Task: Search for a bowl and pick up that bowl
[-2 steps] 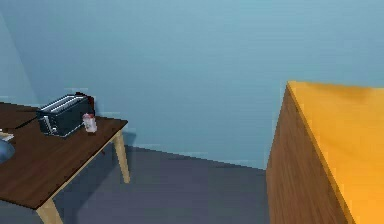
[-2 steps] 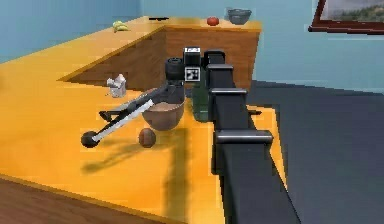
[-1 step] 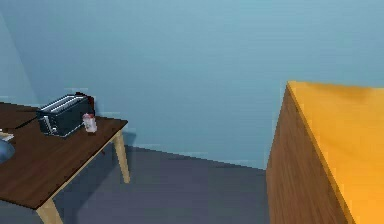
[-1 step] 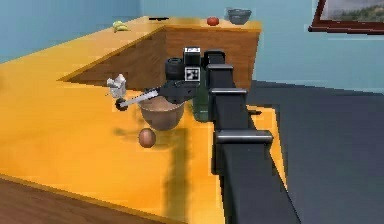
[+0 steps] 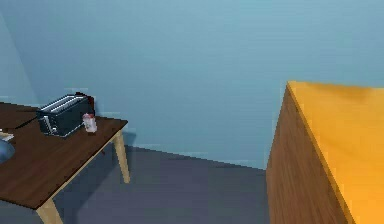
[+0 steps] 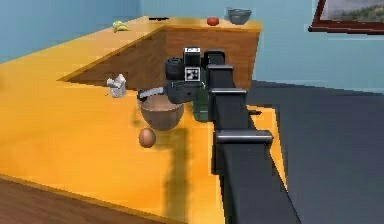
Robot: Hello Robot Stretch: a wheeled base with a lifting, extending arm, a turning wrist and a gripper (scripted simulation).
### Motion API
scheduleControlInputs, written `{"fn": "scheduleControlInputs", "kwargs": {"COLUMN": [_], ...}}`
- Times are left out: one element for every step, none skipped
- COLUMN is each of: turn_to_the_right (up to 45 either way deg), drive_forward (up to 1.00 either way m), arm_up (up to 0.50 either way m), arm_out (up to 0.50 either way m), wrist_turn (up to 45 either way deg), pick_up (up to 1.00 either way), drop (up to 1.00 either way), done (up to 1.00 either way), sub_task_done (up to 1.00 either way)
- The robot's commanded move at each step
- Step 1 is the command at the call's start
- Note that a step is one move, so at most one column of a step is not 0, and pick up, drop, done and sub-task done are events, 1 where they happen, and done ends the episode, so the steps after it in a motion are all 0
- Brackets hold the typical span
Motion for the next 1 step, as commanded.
{"fn": "scheduleControlInputs", "kwargs": {"turn_to_the_right": [0.0], "drive_forward": [0.0], "arm_up": [-0.1], "arm_out": [0.0], "wrist_turn": [0.0], "pick_up": [0.0], "drop": [0.0], "done": [0.0], "sub_task_done": [0.0]}}
